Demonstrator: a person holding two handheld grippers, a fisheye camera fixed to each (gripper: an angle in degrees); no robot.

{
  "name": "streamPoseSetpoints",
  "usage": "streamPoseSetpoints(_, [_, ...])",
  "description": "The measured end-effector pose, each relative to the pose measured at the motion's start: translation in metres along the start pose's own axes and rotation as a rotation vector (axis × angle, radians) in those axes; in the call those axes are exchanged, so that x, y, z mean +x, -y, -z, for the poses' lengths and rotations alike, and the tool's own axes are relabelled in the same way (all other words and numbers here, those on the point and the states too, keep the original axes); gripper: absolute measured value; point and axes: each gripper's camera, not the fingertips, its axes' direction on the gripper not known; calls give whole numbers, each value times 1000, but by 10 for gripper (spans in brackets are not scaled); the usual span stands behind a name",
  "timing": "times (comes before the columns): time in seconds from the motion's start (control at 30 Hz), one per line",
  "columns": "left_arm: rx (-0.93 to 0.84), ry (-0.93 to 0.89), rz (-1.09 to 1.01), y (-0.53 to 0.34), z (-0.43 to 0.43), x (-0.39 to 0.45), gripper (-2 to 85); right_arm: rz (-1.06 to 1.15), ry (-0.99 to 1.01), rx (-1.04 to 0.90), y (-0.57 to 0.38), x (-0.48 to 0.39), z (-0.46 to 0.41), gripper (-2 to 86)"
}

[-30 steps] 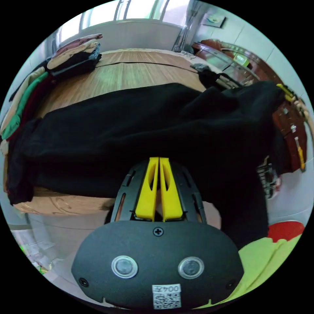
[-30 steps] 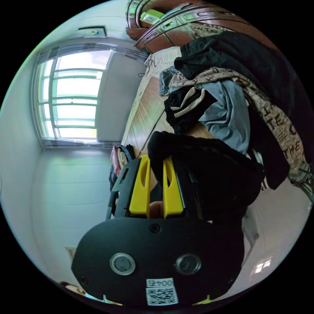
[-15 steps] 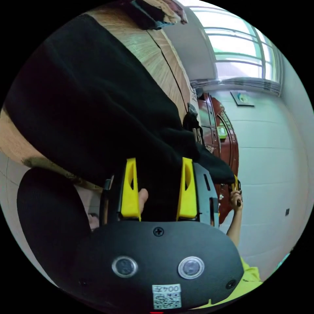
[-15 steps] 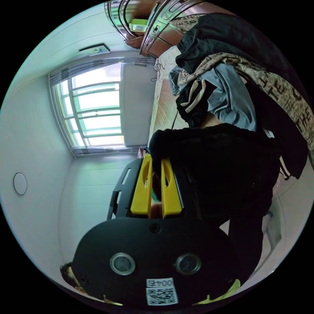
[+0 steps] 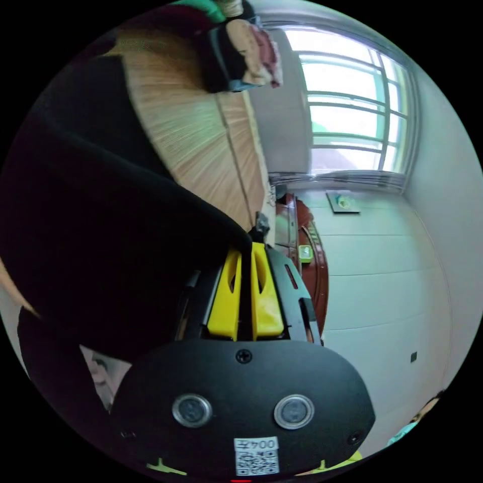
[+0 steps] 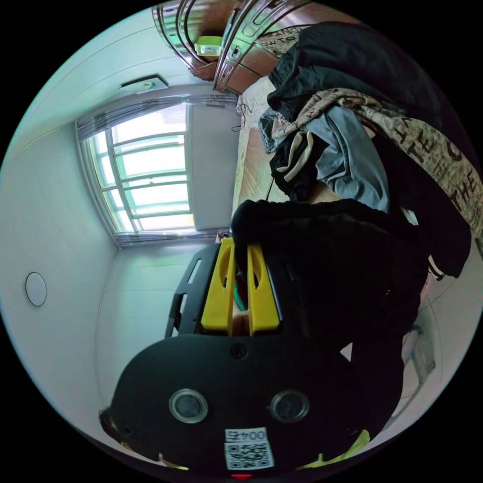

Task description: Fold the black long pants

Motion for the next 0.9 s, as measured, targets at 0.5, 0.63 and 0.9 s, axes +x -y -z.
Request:
streamPoseSetpoints(0.5, [-105, 228, -404, -99, 31, 78, 53, 74, -230, -136, -10, 63, 20, 46])
streamPoseSetpoints(0.63, [-221, 288, -198, -146, 22, -9, 52, -108, -266, -181, -27, 143, 21, 45])
streamPoseSetpoints(0.9, [-216, 335, -243, -179, 17, 19, 52, -12, -349, -83, -51, 123, -2, 44])
